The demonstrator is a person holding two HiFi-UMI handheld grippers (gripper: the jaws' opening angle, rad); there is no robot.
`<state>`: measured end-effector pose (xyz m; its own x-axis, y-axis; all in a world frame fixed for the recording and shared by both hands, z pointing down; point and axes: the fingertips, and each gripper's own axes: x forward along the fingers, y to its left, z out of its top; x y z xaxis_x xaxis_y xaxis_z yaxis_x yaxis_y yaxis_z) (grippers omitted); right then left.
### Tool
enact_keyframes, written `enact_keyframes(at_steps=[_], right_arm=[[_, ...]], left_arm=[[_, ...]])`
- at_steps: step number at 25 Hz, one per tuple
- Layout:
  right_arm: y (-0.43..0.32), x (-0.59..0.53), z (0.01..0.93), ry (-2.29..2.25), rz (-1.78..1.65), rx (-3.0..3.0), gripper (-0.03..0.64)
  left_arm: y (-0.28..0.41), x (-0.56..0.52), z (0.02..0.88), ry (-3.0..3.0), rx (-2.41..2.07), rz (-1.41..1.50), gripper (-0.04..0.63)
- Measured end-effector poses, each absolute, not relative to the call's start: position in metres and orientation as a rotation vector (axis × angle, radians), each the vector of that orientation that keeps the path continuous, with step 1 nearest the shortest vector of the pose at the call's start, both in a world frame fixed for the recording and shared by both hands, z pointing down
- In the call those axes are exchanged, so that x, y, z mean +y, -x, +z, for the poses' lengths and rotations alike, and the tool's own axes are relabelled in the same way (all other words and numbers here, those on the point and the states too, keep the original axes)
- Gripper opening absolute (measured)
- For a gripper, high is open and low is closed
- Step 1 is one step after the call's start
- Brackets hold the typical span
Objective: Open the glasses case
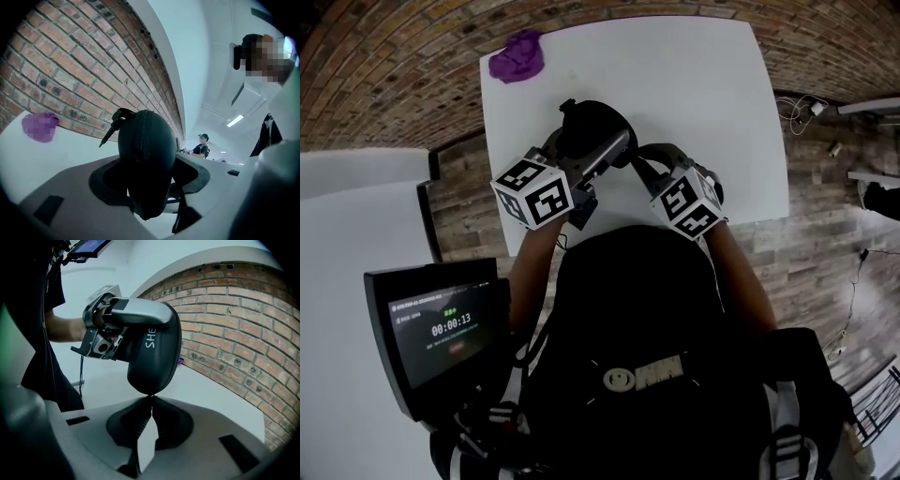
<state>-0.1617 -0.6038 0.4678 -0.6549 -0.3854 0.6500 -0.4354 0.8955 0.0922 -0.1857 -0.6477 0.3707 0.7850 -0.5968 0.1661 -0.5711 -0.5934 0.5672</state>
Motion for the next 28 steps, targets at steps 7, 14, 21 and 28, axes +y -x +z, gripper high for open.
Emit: enact_keyframes(at_steps=[7,14,21,28], right_arm=[[0.155,-0.607,0.467,-0.586,-0.013,-2.300,0.012],[0.171,-0.587,0.459,-0.525,-0.020,-2.341,0.012],[0.171,-0.575,0.473,-0.433,0.018,-2.337,0.012],[0.153,-0.600,0.457,-0.536,0.003,-2.338,0.009]], left_arm=[[0.189,-0.648,0.373,-2.307,-0.869,-0.105,0.272],[0.182,-0.651,0.364,-2.364,-0.932,-0.207,0.278],[0.167,-0.641,0.381,-2.352,-0.800,-0.057,0.259],[0.161,-0.630,0.394,-2.354,-0.746,0.040,0.258]])
